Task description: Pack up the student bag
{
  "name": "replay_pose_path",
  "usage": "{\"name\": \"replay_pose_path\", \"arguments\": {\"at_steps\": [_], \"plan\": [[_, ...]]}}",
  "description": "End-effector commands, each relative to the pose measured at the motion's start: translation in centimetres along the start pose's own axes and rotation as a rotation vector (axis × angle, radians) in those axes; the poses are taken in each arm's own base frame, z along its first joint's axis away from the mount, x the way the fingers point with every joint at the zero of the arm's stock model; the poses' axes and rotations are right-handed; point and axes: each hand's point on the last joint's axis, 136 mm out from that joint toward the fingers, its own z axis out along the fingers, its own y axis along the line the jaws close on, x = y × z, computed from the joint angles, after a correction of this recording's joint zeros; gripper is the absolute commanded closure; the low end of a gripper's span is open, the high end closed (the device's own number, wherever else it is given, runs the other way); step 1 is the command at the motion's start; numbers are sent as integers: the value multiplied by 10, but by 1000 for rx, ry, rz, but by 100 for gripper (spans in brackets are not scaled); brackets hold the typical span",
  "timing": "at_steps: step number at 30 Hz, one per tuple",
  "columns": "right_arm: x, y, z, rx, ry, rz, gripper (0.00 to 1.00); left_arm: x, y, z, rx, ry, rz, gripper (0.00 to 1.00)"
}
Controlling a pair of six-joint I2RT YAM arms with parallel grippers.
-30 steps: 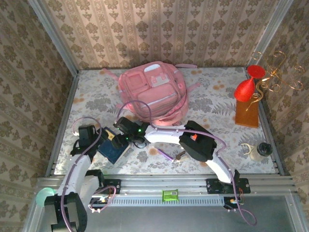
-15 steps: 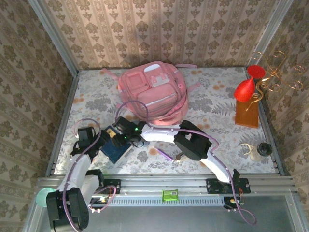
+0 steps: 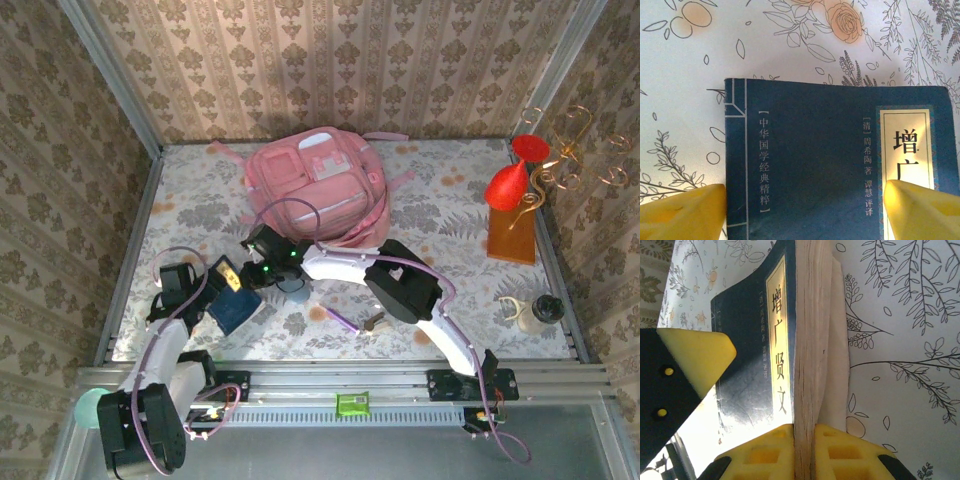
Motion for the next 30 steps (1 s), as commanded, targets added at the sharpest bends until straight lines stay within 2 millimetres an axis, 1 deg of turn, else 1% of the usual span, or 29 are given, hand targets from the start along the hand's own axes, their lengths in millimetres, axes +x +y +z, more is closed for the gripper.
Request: {"name": "replay_pose_path", "arguments": {"at_steps": [1, 3, 7, 10, 13, 16, 18, 21, 24, 28, 30], "plan": [[-5, 39, -13, -117, -13, -23, 84, 5, -11, 3, 74, 26, -2, 18], [-2, 37, -9, -110, -4, -25, 80, 5, -13, 3, 79, 25, 2, 18], [0, 34, -4, -109, 9, -19, 79, 4, -13, 4, 82, 28, 4, 19], [-2, 35, -7, -107, 6, -24, 85, 3, -14, 4, 81, 23, 11, 18], [-9, 40, -19, -111, -18, -35, 95, -6, -15, 0, 70, 1, 29, 17], [-21, 50, -37, -143, -52, -29, 100, -22, -21, -8, 76, -37, 21, 15], [-28, 58, -49, -182, -75, -11, 100, -35, -29, -16, 97, -73, 14, 14], [-44, 70, -74, -266, -126, 27, 100, -56, -45, -32, 143, -121, 2, 12], [-62, 80, -106, -321, -189, 47, 100, -72, -68, -51, 230, -140, -9, 11], [-82, 82, -148, -365, -272, 63, 100, -91, -101, -82, 359, -175, -2, 11], [-92, 80, -168, -385, -314, 76, 100, -95, -117, -96, 428, -178, 12, 10]]}}
